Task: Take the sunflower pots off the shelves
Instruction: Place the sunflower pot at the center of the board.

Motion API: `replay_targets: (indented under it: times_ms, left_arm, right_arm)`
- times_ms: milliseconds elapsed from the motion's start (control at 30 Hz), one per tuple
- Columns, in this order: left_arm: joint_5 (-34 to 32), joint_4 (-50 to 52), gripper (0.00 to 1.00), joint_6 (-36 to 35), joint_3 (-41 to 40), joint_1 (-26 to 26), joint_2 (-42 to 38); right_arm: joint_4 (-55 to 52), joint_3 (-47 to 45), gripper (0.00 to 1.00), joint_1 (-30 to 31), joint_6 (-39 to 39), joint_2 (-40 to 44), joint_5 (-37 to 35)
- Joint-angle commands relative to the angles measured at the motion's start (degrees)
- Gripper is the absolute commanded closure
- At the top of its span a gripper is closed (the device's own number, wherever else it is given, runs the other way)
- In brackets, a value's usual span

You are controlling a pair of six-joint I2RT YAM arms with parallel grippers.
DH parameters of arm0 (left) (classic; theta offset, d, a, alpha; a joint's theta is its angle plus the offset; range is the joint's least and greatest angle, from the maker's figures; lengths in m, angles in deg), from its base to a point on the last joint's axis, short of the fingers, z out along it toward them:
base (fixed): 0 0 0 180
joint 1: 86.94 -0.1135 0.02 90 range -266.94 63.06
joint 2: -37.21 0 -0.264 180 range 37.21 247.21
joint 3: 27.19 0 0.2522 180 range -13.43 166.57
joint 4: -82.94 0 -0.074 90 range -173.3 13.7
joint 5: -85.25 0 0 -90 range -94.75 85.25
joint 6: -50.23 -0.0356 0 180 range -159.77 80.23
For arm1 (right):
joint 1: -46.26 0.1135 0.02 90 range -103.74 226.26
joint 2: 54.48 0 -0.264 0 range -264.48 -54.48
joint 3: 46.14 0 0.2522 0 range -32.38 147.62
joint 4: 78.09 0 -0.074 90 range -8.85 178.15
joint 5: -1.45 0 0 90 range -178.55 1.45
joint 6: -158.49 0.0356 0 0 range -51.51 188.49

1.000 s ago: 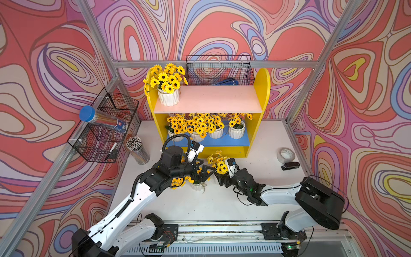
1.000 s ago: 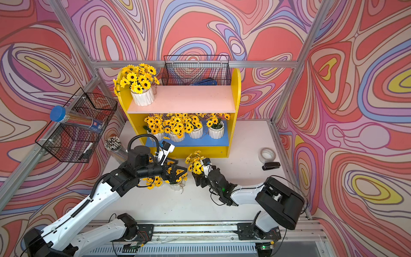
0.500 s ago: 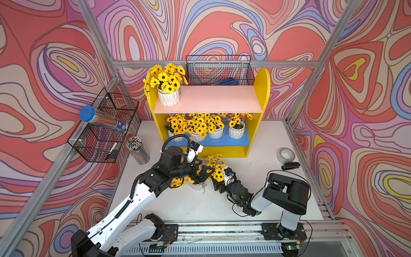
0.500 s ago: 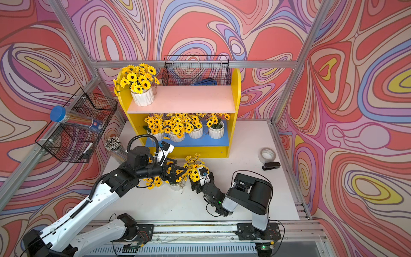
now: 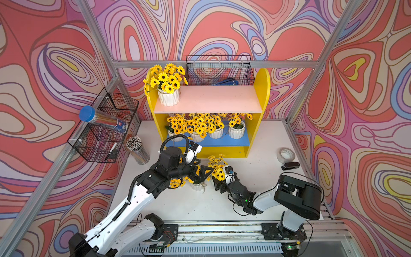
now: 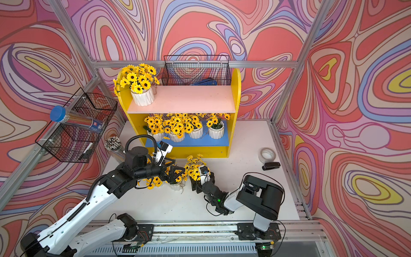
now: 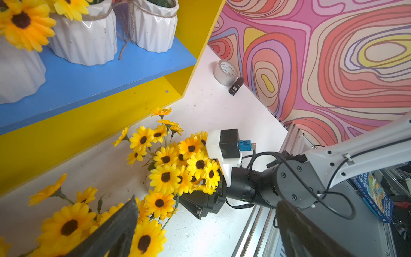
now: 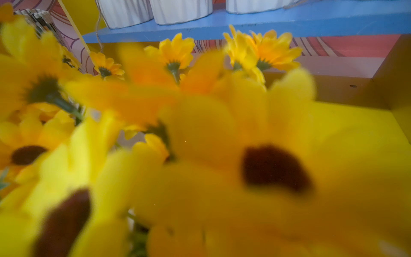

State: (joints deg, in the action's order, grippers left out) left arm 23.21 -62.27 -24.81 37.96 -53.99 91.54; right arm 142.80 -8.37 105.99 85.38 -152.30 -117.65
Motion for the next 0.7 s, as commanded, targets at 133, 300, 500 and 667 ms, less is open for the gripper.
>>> replay_targets:
  times_ms: [133, 300, 500, 667]
  left_arm:
    - [-2.2, 2.5, 0.02, -1.7, 1.7, 0.1, -1.4]
    - [-6.6, 1.5, 0.01, -1.8, 0.8, 0.1, -3.9]
    - [-8.0, 2.2, 0.01, -1.3, 1.3, 0.1, -4.5]
    - [-9.8, 4.7, 0.0, -1.3, 1.6, 0.1, -6.6]
  right_arm:
    - [-19.8, 2.8, 0.04, 1.0, 4.8, 0.6, 2.8]
    - [-31.9, 5.9, 0.02, 1.1, 5.5, 4.2, 4.8]
    - [-42.2, 8.8, 0.02, 1.1, 4.7, 7.8, 6.6]
    - [-45.9, 6.8, 0.02, 1.2, 5.1, 14.0, 10.3]
